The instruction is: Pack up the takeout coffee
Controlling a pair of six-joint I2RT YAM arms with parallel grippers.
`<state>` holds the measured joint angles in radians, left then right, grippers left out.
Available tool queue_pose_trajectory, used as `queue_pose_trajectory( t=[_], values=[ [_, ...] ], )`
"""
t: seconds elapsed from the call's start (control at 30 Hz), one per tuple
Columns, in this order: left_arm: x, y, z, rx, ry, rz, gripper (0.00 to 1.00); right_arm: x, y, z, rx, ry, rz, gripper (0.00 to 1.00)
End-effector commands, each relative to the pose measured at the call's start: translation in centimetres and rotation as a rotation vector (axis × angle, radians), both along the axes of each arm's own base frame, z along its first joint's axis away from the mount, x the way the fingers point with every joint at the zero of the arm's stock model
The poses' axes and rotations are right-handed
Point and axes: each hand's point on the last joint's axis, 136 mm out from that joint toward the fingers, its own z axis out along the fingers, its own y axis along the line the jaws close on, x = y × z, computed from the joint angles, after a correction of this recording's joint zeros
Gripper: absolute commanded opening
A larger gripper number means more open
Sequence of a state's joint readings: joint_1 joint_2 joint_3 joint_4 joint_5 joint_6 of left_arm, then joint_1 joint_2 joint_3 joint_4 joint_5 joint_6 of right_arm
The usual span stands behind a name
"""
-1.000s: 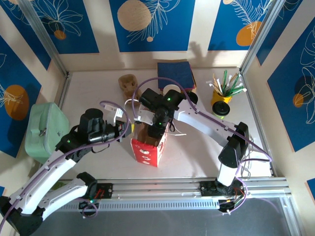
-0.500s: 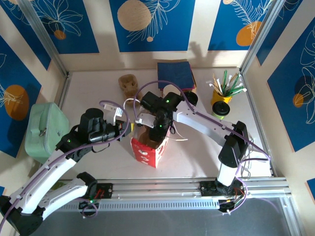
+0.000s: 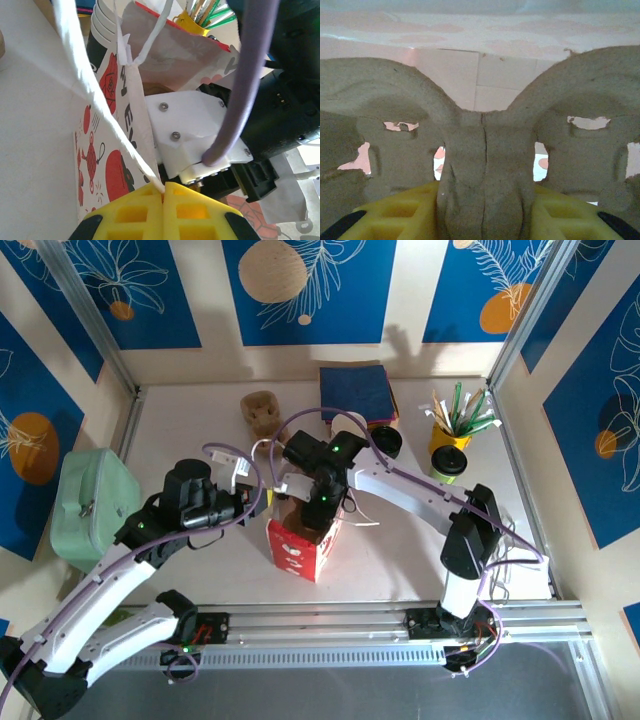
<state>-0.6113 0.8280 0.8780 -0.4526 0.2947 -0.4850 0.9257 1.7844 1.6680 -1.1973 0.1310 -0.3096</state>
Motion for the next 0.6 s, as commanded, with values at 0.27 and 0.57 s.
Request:
queue_pose_trajectory(
  t=[0.27, 0.57],
  values=[
    [0.3, -0.5, 2.2, -0.058, -0.042, -0.001, 0.02, -0.4, 0.4, -2.0, -0.024, 0.03, -0.002, 0.4],
    [0.5, 0.0, 1.9, -0.037, -0.044, 0.028, 0.03, -0.9, 0.6, -3.7, -0.061, 0.055, -0.003, 0.4]
  ],
)
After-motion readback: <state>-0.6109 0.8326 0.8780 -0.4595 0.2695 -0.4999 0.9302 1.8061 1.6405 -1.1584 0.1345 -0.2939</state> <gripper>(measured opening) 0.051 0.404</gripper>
